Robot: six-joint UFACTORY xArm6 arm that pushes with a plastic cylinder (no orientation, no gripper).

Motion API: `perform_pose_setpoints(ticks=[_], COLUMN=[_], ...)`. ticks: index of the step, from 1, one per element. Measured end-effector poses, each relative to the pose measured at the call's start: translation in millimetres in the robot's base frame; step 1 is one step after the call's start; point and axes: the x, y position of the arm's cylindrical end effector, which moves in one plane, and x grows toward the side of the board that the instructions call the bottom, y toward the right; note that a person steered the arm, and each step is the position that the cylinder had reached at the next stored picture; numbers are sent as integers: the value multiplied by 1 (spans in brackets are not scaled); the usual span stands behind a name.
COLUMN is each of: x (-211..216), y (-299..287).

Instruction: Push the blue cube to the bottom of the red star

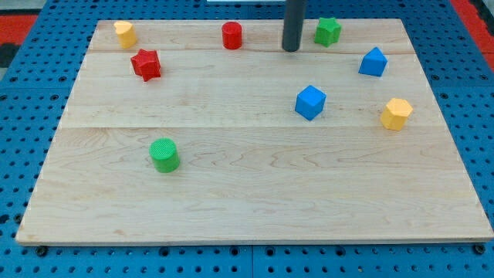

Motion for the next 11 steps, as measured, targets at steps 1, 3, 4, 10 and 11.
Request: perform_pose_setpoints(ticks=[1,3,4,10,11], x=[61,118,118,171,150], y=[56,54,-8,-60,-133])
